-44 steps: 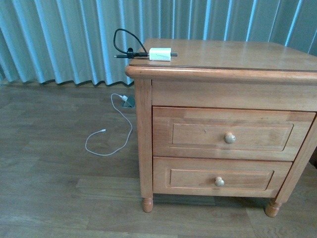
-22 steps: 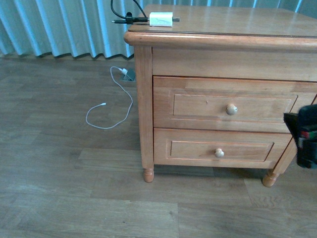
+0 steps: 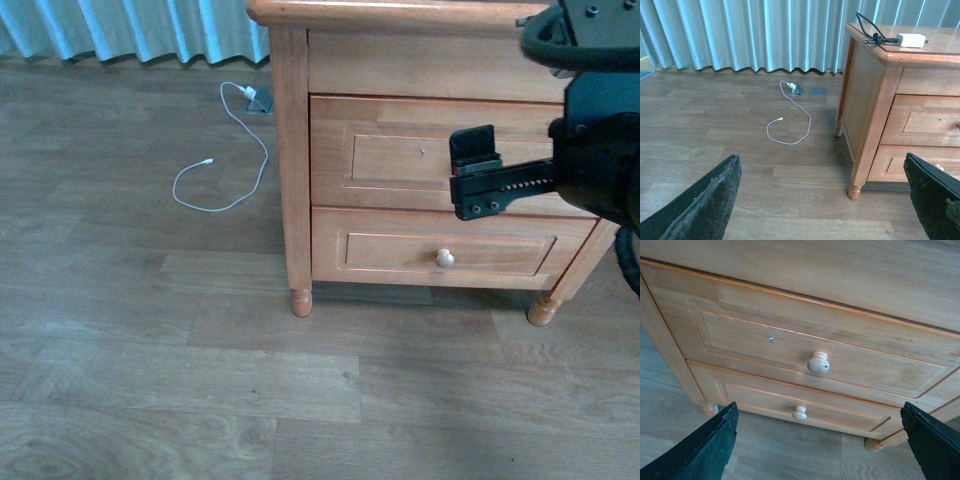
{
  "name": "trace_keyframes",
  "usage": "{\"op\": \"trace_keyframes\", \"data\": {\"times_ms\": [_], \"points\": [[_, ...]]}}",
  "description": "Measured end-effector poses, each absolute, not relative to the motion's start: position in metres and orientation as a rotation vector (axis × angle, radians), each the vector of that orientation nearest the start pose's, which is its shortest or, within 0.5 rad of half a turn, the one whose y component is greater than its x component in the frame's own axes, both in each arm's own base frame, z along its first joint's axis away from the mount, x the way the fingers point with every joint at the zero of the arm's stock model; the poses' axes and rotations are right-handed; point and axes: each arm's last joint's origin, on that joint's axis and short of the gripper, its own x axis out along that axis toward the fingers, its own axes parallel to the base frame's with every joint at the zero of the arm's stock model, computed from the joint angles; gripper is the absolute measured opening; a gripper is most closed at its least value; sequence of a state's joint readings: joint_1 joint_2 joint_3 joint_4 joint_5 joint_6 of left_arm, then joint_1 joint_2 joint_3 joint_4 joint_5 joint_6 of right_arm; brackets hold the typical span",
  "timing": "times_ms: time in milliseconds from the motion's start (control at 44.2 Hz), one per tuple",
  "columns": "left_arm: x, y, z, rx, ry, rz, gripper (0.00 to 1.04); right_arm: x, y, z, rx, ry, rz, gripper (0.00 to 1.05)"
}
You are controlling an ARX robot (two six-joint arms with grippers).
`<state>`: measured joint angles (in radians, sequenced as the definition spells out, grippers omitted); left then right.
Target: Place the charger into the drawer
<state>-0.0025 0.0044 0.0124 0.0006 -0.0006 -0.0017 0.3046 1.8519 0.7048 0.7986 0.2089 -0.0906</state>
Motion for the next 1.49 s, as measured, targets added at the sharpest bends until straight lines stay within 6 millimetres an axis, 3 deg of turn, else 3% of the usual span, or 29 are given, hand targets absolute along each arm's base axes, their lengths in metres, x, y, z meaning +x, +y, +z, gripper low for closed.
{"op": "trace_keyframes", "data": {"times_ms": [294,588,1040,1492], "points": [[0.097,0.0,0.167,-0.002,-0.009,-0.002,0.99,0.373,0.112,0.087,-0.209,0.363,0.06,0.96],[0.097,0.0,0.167,-0.002,-0.009,-0.002,0.99,0.403,0.123,0.072,-0.216,0.361,0.027,0.96],[0.097,0.0,0.167,-0.002,-0.009,-0.002,0.99,0.427,0.124,0.057,-0.221,0.35,-0.043,0.96],[0.097,0.0,0.167,-0.002,-0.009,-0.002,0.99,0.431,0.121,0.053,-0.225,0.353,-0.057,0.96]]}}
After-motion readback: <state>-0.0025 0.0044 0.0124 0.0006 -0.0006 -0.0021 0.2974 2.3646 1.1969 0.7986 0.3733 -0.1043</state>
